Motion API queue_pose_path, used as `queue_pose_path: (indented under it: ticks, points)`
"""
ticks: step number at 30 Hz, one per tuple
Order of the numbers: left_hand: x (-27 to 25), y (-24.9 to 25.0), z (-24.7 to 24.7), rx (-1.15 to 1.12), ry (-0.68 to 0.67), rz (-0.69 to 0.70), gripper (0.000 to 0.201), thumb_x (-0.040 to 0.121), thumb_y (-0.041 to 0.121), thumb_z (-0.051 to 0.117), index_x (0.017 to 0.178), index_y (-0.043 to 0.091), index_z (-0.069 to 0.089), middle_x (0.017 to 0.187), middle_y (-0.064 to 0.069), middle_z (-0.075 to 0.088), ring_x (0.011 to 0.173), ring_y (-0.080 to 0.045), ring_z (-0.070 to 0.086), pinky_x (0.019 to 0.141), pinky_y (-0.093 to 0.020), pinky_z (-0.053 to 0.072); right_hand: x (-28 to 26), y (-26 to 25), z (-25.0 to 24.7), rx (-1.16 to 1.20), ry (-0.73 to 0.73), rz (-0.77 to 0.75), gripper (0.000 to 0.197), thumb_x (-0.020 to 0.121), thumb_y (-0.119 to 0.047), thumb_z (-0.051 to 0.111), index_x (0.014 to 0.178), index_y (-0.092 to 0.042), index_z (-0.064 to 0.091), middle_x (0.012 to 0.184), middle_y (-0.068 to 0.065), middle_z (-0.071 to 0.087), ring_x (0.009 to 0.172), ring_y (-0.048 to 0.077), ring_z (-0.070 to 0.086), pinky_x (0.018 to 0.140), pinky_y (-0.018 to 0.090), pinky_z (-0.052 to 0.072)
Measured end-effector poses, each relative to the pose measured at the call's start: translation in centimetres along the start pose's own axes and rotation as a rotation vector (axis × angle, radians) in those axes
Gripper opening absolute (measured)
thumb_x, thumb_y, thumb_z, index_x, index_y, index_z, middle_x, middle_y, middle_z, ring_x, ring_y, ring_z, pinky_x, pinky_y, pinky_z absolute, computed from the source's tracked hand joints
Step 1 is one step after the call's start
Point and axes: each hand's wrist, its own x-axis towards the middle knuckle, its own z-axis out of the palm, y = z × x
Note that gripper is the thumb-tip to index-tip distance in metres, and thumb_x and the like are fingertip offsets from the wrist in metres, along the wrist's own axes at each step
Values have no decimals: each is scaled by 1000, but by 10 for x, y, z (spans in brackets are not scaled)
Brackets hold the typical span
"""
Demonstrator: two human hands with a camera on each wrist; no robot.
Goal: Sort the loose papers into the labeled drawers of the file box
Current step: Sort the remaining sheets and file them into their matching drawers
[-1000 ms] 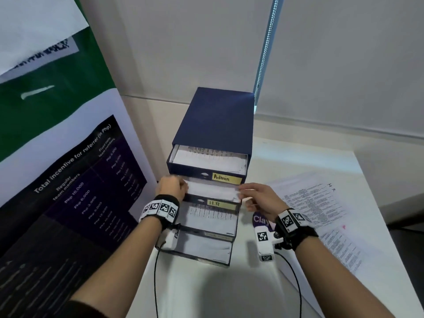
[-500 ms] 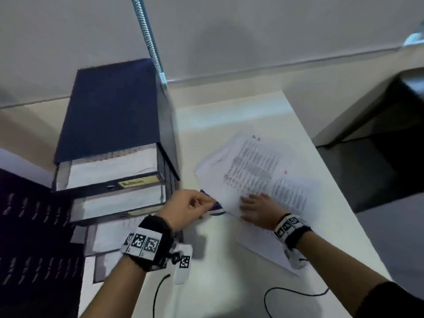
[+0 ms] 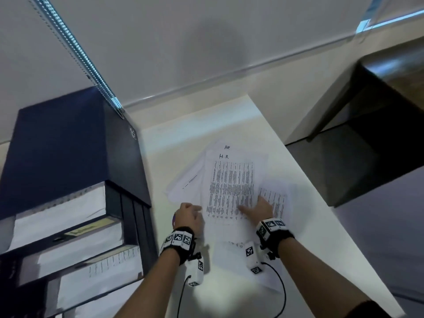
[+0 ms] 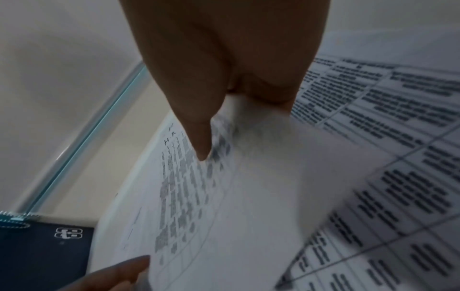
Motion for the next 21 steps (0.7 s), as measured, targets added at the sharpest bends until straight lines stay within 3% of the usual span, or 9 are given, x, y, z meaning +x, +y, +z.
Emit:
queue_pose_path:
  ticks: [3, 6, 9, 12, 14, 16, 17, 19, 21]
  points:
    - [2, -1, 11, -144, -21, 22, 19, 79, 19, 53, 76, 35, 62, 116, -2, 61, 105, -20, 64, 97, -31, 50, 7, 3, 3, 55, 31, -19, 55, 71, -32, 85, 113, -5, 63, 112, 8, 69, 98, 25, 65, 90, 38, 55]
    - [2, 5, 8, -302, 32, -23, 22, 78, 27, 64, 99, 33, 67, 125, -6, 55, 114, -25, 61, 101, -45, 50, 10, 14, -5, 96, -81, -54, 53, 65, -39, 85, 104, -8, 67, 101, 6, 72, 90, 23, 68, 85, 43, 59]
    - [2, 10, 1, -319, 77, -93, 44, 91, 19, 64, 133, 11, 55, 138, -10, 47, 125, -27, 51, 107, -38, 43, 2, 20, -27, 88, -320, -2, 46, 75, -29, 82, 111, -8, 64, 102, 4, 71, 92, 22, 68, 87, 41, 56]
    - [-4, 7, 4, -342, 88, -127, 52, 88, 26, 69, 135, 14, 52, 117, -6, 59, 97, -15, 60, 78, -19, 48, 0, 31, -44, -74, -413, 19, 53, 71, -36, 84, 112, -12, 60, 104, 4, 70, 94, 22, 67, 89, 40, 54]
    - [-6, 6, 11, -363, 54, -154, 55, 86, 30, 72, 135, 14, 52, 104, -4, 63, 89, -16, 60, 78, -20, 45, -5, 33, -48, -162, -466, 8, 54, 70, -36, 85, 113, -13, 62, 103, 3, 71, 93, 21, 68, 92, 41, 54]
    - [-9, 8, 15, -342, 11, -176, 47, 85, 32, 73, 126, 14, 58, 96, -4, 64, 91, -21, 60, 87, -28, 48, -11, 33, -49, -230, -527, 11, 50, 71, -33, 84, 113, -15, 62, 103, 1, 71, 93, 20, 67, 93, 38, 54]
    - [-11, 11, 15, -304, 9, -180, 33, 84, 32, 75, 111, 15, 65, 88, -4, 63, 84, -22, 60, 87, -32, 52, -16, 33, -49, -265, -547, 7, 51, 72, -32, 84, 114, -17, 62, 104, 0, 71, 94, 20, 67, 93, 37, 53]
    - [-14, 13, 18, -265, 27, -187, 27, 78, 33, 79, 76, 13, 62, 69, -4, 57, 63, -19, 54, 71, -38, 58, -21, 37, -46, -315, -556, -8, 59, 68, -34, 85, 120, -20, 61, 108, -2, 70, 98, 21, 66, 96, 38, 51]
    - [-21, 17, 18, -230, -6, -173, 39, 78, 34, 80, 67, 9, 51, 60, -3, 45, 53, -17, 42, 53, -29, 45, -28, 38, -45, -391, -558, 3, 61, 66, -38, 85, 119, -20, 62, 110, -1, 70, 103, 23, 65, 97, 39, 50]
